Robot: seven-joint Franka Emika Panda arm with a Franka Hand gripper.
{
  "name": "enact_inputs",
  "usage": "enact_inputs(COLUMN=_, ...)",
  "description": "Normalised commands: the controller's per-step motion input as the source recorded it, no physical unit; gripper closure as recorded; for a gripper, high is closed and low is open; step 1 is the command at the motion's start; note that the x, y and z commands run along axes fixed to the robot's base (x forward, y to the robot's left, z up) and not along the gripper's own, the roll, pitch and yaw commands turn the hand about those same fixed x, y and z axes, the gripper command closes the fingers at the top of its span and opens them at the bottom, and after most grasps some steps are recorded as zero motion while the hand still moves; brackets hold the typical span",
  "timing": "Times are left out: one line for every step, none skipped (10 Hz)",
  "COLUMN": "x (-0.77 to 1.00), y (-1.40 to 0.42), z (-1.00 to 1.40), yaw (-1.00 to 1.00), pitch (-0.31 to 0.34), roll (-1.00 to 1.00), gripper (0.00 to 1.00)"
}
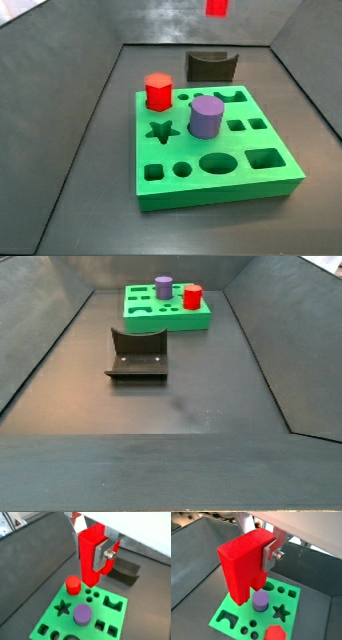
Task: Pick up the double-square object. Move up. Rotate the double-square object. Place the double-square object on the fixture. Regrasp the double-square object. Move to above the board. Insert the double-square object.
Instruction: Insert the double-square object.
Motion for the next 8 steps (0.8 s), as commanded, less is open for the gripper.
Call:
enact_inputs(x=0.79, y=-0.29, z=-0.45, yaw=-0.26, pitch=-0.020, roll=0.12, gripper=1.00)
enact_inputs(x=0.79, y=-0.29, z=-0.45, yaw=-0.27, pitch=-0.023, roll=0.12, gripper=1.00)
enact_inputs(x=0.78, y=-0.30, z=-0.43, yaw=-0.28, pitch=-0.023, roll=0.11, gripper=1.00)
enact_inputs(x=0.76, y=-0.30, z=-0.35, yaw=-0.30, pitch=-0.014, roll=0.08, gripper=1.00)
enact_inputs(x=0.78, y=-0.29, z=-0.34, yaw=-0.29, pitch=-0.011, roll=0.07, gripper=1.00)
enact_inputs(x=0.78, y=-0.28, z=-0.35, yaw=-0.28, pitch=-0.010, roll=0.07, gripper=1.00)
enact_inputs(x=0.72, y=-0.27, z=-0.39, yaw=-0.34, pitch=-0.006, roll=0.10, gripper=1.00)
enact_inputs(x=0.37, y=-0.12, z=-0.43, yaw=-0.67, pitch=0.000, roll=0.13, gripper=1.00)
